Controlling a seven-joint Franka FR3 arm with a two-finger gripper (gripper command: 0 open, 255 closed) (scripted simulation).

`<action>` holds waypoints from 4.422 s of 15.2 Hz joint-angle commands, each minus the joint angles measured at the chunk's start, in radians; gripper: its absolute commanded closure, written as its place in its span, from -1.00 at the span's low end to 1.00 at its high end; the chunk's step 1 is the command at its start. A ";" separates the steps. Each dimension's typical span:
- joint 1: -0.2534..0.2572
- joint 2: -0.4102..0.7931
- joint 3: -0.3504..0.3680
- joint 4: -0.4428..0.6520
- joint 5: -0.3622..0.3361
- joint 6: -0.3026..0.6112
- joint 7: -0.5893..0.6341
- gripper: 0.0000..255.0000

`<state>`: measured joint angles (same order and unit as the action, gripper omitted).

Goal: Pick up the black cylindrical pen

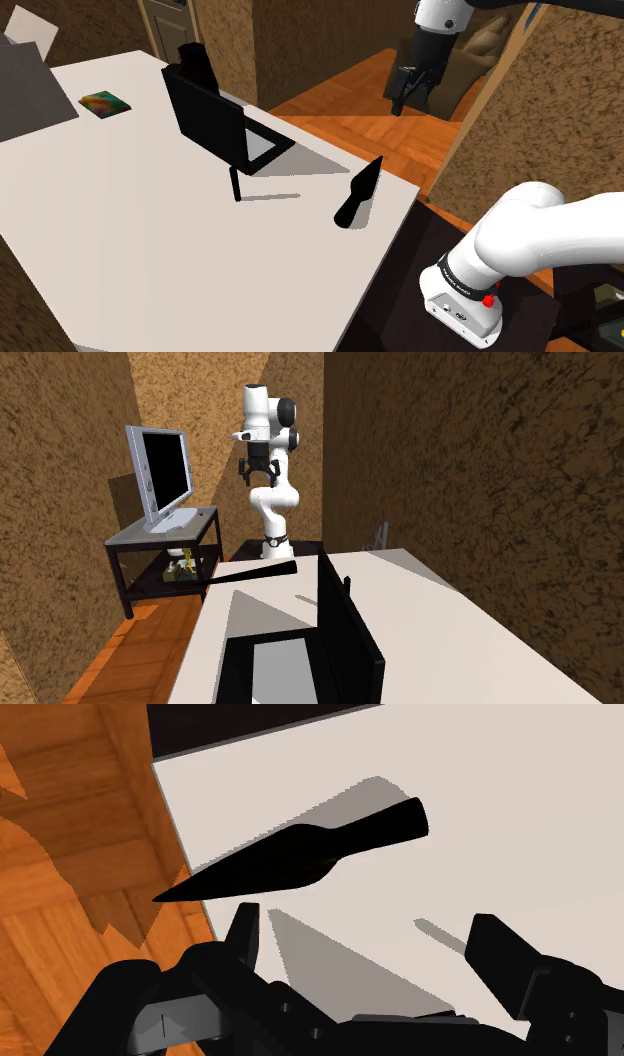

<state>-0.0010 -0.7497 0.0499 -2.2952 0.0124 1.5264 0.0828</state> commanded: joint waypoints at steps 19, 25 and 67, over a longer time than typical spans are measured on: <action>0.063 0.540 0.254 0.212 0.027 0.327 0.266 -1.00; 0.093 0.763 0.314 0.372 -0.044 0.377 0.370 -1.00; 0.235 1.205 0.337 0.848 -0.212 0.302 0.520 1.00</action>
<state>0.2347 0.4595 0.3869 -1.4569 -0.2017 1.8416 0.6058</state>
